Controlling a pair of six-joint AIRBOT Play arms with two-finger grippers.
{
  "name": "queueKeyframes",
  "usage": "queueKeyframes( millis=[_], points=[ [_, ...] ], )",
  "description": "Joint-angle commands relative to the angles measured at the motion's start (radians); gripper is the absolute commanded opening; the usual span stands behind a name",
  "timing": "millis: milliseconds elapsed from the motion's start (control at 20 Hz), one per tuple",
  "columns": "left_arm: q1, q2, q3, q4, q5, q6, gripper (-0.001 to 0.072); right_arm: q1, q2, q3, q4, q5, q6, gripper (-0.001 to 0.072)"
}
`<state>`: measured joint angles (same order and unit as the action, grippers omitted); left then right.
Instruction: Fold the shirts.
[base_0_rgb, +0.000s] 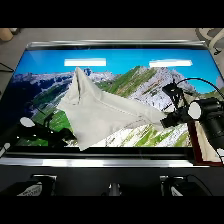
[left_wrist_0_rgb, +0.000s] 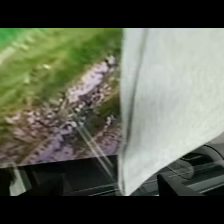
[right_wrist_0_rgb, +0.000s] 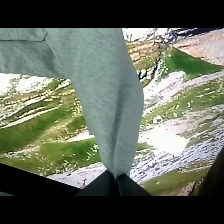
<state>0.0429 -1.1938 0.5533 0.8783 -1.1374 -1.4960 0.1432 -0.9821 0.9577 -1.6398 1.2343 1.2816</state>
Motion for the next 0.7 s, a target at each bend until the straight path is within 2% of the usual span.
queueKeyframes(
  millis=[0, 50, 200, 250, 300, 450, 550, 650],
  points=[
    [-0.124, 0.008, -0.074, -0.151, 0.202, 0.003, 0.0704, 0.001, -0.001, 0.0, 0.017, 0.006, -0.015, 0.0019],
    [-0.155, 0.004, -0.074, -0.176, 0.243, -0.016, 0.0701, 0.001, -0.001, 0.0, 0.017, 0.005, -0.014, 0.0019],
    [-0.211, -0.029, -0.07, -0.249, 0.331, -0.031, 0.0516, 0.001, 0.0, 0.001, 0.016, 0.003, -0.014, 0.0019],
    [-0.21, -0.032, -0.056, -0.259, 0.335, -0.03, 0.0215, 0.001, 0.0, 0.008, 0.011, 0.001, -0.015, 0.0019],
    [-0.207, -0.028, -0.024, -0.259, 0.33, -0.005, 0.0032, 0.001, 0.006, 0.02, -0.002, -0.021, -0.021, 0.0019],
    [-0.196, 0.044, 0.189, -0.255, 0.287, 0.216, 0.0027, 0.001, 0.056, 0.138, -0.085, -0.06, -0.026, 0.0017],
    [-0.183, 0.14, 0.433, -0.247, 0.247, 0.374, 0.0027, 0.001, 0.097, 0.302, -0.195, -0.094, -0.026, 0.0018],
    [-0.153, 0.234, 0.736, -0.235, 0.259, 0.385, 0.0027, 0.001, 0.141, 0.521, -0.304, -0.153, -0.025, 0.0018]
  ],
)
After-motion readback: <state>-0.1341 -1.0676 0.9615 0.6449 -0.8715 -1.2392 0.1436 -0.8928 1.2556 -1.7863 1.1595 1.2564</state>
